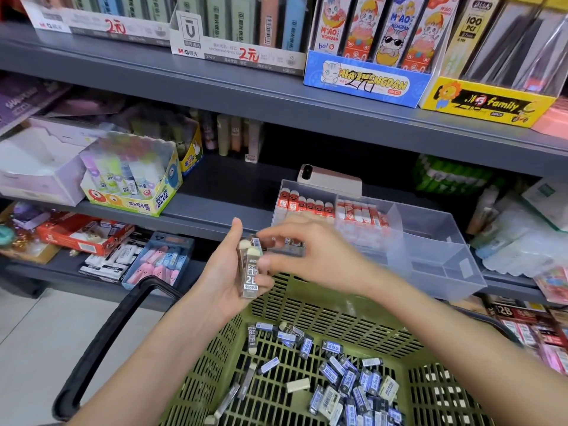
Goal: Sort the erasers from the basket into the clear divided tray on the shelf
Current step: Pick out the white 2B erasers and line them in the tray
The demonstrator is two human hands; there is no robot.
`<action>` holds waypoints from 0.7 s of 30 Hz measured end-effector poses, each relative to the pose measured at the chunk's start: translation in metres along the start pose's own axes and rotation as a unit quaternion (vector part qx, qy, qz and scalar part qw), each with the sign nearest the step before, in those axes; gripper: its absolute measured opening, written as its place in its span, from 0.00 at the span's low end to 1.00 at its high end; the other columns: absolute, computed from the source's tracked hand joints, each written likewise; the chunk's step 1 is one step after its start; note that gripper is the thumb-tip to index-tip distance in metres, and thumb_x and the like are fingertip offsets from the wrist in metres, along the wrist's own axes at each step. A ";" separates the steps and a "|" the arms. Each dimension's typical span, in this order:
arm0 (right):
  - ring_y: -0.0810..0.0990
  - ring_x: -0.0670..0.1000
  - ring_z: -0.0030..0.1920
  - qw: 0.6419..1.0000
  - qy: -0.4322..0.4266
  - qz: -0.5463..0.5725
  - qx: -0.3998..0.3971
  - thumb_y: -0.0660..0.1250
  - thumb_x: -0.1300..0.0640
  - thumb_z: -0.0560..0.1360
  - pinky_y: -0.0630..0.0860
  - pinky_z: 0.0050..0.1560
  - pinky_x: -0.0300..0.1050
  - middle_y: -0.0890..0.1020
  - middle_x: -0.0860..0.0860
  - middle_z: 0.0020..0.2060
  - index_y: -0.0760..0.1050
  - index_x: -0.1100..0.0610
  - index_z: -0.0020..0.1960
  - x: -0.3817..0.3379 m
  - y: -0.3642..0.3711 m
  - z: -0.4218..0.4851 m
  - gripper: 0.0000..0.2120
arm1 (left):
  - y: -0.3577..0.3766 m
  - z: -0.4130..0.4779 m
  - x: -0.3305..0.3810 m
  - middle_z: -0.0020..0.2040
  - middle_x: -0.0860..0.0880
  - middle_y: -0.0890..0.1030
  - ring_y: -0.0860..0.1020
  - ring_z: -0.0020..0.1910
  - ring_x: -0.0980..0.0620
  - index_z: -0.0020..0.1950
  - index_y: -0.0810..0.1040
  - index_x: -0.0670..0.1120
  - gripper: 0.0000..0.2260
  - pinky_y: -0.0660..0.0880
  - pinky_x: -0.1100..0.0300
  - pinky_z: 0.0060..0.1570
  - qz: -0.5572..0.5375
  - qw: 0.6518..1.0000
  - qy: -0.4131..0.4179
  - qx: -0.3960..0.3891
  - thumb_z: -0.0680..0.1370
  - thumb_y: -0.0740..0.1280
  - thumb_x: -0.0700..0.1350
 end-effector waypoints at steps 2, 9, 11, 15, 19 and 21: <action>0.72 0.49 0.48 1.000 -0.002 -0.007 -0.010 0.68 0.42 0.70 0.69 0.54 0.50 0.78 0.49 0.42 0.77 0.47 0.61 -0.007 0.008 0.002 0.21 | -0.004 0.001 0.001 0.31 0.45 0.75 0.71 0.22 0.53 0.46 0.76 0.39 0.28 0.66 0.65 0.17 -0.006 0.999 0.004 0.036 0.78 0.55 0.64; 0.73 0.45 0.47 0.999 0.026 0.047 -0.005 0.74 0.49 0.68 0.70 0.50 0.42 0.78 0.45 0.43 0.78 0.50 0.50 -0.014 0.017 0.005 0.12 | -0.012 0.001 -0.001 0.32 0.46 0.74 0.72 0.26 0.52 0.47 0.75 0.42 0.23 0.69 0.64 0.21 0.001 0.992 0.028 0.123 0.79 0.55 0.62; 0.75 0.41 0.40 0.986 0.049 0.159 -0.032 0.75 0.56 0.68 0.72 0.43 0.36 0.79 0.43 0.38 0.77 0.50 0.45 -0.013 0.017 0.005 0.09 | -0.010 -0.001 -0.001 0.30 0.45 0.75 0.71 0.21 0.52 0.48 0.74 0.39 0.25 0.67 0.65 0.17 0.002 0.992 0.032 0.123 0.79 0.55 0.62; 0.76 0.42 0.28 0.908 0.145 0.379 0.108 0.72 0.66 0.70 0.74 0.30 0.34 0.81 0.48 0.31 0.78 0.57 0.41 0.027 -0.016 0.017 0.06 | -0.012 -0.003 0.007 0.27 0.44 0.73 0.70 0.21 0.52 0.44 0.73 0.39 0.25 0.66 0.66 0.17 -0.032 0.990 0.020 0.133 0.80 0.54 0.61; 0.77 0.47 0.27 0.907 0.242 0.307 0.155 0.71 0.66 0.71 0.79 0.33 0.40 0.79 0.54 0.31 0.77 0.67 0.48 0.066 -0.020 0.031 0.07 | -0.013 -0.005 0.014 0.32 0.44 0.71 0.69 0.31 0.50 0.44 0.72 0.39 0.20 0.67 0.63 0.24 -0.040 0.991 0.019 0.128 0.82 0.53 0.54; 0.79 0.48 0.28 0.923 0.266 0.250 0.121 0.72 0.64 0.71 0.80 0.38 0.43 0.80 0.54 0.30 0.78 0.65 0.47 0.072 -0.003 0.036 0.06 | -0.010 -0.008 0.020 0.37 0.43 0.71 0.70 0.35 0.49 0.47 0.72 0.39 0.13 0.69 0.58 0.31 -0.050 0.992 0.031 0.109 0.80 0.54 0.47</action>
Point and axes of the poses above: each hand's wrist, its own z-axis towards the middle knuckle, its own y-axis out of the palm, x = y × z, the point moved 5 cm from there along z, towards the middle knuckle
